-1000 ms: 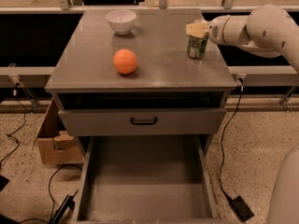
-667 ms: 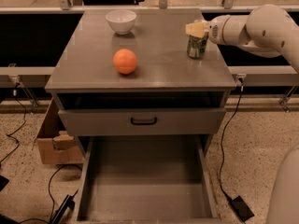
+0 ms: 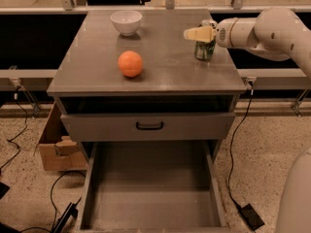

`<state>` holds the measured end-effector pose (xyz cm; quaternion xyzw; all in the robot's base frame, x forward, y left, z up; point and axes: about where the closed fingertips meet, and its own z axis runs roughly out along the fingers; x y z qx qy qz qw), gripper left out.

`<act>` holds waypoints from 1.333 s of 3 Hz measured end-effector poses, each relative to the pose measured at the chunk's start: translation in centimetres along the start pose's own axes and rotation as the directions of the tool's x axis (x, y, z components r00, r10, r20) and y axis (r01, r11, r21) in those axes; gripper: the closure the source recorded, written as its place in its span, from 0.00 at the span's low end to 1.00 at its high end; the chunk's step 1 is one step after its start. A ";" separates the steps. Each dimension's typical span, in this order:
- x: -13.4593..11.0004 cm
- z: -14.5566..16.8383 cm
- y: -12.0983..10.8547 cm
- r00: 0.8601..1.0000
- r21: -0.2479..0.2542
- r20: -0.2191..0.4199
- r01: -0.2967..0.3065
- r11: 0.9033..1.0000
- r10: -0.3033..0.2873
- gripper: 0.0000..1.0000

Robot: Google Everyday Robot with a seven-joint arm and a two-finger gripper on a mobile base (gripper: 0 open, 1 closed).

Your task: Pick green can from middle drawer and place on counter

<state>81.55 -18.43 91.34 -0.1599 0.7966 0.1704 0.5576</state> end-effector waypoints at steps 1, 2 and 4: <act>-4.6 -3.9 -0.5 0.996 0.041 0.005 0.091 0.995 -0.091 0.00; -8.7 -8.9 -0.7 0.985 0.087 0.007 0.174 0.981 -0.175 0.00; -9.0 -21.9 2.6 0.892 0.039 -0.191 0.424 0.905 -0.409 0.00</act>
Offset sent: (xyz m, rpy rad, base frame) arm -0.0790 -0.0714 0.1804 -0.2709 -0.1592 -0.0541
